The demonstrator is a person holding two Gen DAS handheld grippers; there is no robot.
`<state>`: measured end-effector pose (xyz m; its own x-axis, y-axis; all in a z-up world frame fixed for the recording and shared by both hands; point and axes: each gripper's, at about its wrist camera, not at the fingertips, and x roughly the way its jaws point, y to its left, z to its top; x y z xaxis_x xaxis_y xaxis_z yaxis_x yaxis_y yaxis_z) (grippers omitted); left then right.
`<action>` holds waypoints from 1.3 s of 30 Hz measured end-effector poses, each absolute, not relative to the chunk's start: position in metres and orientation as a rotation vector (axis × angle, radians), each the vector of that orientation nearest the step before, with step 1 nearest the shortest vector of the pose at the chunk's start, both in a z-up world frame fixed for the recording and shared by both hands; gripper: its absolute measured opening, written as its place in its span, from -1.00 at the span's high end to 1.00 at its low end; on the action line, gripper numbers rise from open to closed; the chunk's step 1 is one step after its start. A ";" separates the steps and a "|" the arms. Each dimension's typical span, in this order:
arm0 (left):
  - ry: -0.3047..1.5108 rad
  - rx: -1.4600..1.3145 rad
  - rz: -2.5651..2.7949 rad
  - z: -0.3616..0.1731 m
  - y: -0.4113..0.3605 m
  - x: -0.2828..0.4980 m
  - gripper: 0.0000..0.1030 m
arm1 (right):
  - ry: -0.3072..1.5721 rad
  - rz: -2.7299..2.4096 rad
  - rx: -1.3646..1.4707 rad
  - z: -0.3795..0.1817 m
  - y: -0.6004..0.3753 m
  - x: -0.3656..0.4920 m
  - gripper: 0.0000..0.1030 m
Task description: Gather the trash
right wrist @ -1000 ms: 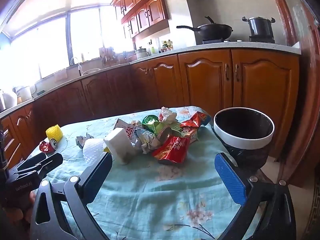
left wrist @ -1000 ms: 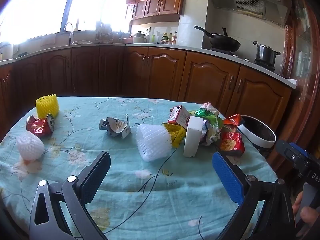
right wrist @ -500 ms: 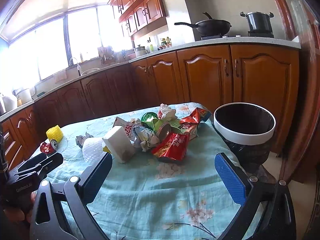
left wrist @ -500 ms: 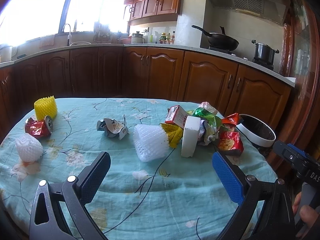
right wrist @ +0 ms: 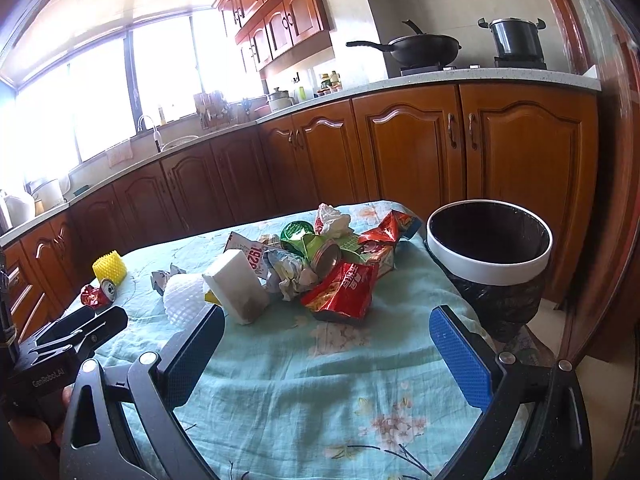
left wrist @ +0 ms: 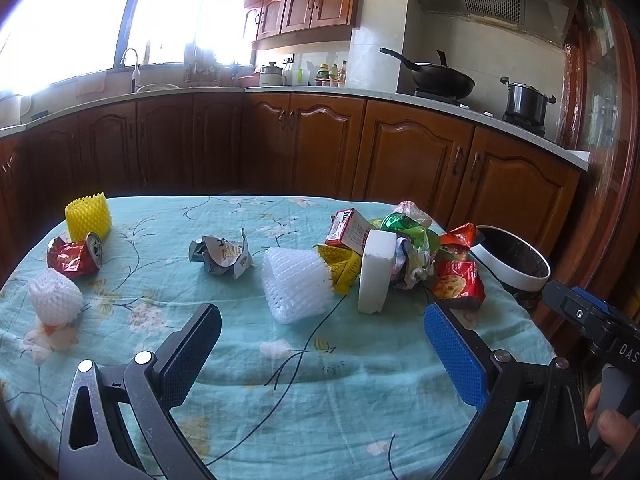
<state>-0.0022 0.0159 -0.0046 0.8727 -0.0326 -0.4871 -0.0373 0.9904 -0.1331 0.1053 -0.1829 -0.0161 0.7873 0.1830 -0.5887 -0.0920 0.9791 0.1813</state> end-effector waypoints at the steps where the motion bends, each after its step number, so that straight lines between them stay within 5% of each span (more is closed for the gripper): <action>1: 0.511 -0.140 0.003 -0.005 0.016 -0.002 -0.98 | 0.649 0.149 0.146 -0.016 -0.183 0.105 -1.00; 39: 0.548 -0.133 -0.033 -0.008 0.004 0.025 -0.98 | 0.708 0.148 0.182 -0.031 -0.194 0.122 -0.98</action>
<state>0.0250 0.0037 -0.0076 0.8533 -0.0670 -0.5171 -0.0039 0.9908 -0.1349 0.1215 -0.1938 -0.0310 0.7503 0.1963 -0.6313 -0.0731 0.9737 0.2159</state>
